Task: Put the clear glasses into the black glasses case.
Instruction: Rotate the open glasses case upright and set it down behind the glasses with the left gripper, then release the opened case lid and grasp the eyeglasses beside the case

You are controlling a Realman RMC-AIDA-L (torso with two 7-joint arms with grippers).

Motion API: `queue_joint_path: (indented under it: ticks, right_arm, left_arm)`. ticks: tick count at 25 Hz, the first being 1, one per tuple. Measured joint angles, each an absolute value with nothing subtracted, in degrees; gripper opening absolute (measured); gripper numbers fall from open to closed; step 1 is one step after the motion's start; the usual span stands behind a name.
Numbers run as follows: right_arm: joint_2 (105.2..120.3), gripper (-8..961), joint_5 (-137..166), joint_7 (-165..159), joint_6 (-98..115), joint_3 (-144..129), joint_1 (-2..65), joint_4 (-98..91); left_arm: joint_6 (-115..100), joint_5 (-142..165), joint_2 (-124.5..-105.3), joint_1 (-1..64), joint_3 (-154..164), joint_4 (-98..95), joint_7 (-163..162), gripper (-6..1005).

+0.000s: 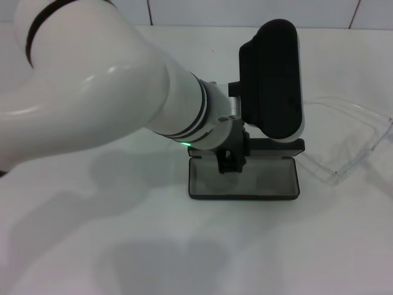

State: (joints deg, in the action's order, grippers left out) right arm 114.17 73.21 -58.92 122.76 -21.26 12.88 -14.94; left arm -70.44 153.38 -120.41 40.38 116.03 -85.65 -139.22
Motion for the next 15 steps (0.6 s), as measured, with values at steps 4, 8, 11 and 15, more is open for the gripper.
queue_joint_path:
  ticks: [4, 8, 11, 15]
  right_arm:
    - [114.13, 801, 73.2, -58.9, 122.6, -21.1, 13.0, -14.9]
    - [114.06, 798, 73.2, -58.9, 122.5, -20.9, 13.0, -14.9]
    - [113.72, 796, 73.5, -58.9, 122.4, -21.1, 12.9, -15.0]
    - [112.68, 793, 75.5, -59.1, 121.5, -21.5, 13.0, -16.0]
  left_arm:
    - [-70.3, 153.2, -120.40, 40.2, 116.0, -85.7, -139.2, 319]
    - [-70.3, 152.2, -120.30, 40.1, 116.0, -85.9, -138.8, 343]
    - [-70.3, 150.3, -120.17, 40.2, 115.7, -86.3, -138.5, 376]
    - [-70.5, 149.7, -120.14, 39.8, 115.4, -88.5, -138.5, 459]
